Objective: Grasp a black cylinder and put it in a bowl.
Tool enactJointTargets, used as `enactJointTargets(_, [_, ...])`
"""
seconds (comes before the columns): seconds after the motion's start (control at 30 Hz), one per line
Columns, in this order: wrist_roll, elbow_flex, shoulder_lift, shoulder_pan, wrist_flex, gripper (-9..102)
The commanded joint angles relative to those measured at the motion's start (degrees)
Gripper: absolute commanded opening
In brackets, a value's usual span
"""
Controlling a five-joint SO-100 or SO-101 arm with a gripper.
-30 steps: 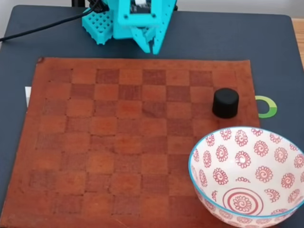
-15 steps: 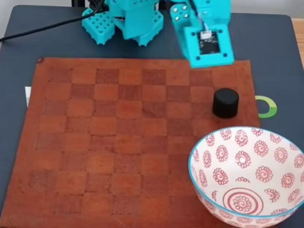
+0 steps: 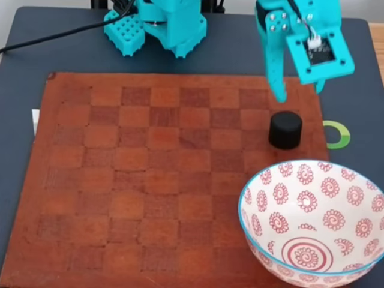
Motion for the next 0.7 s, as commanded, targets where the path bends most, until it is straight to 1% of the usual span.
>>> enactJointTargets(0.0, [0.0, -2.2, -2.5, 0.1, -2.7, 27])
enactJointTargets(0.23, [-0.3, -2.0, -6.7, 0.2, -4.9, 32])
enactJointTargets(0.67, [-0.1, 0.1, -9.7, 0.7, -5.6, 31])
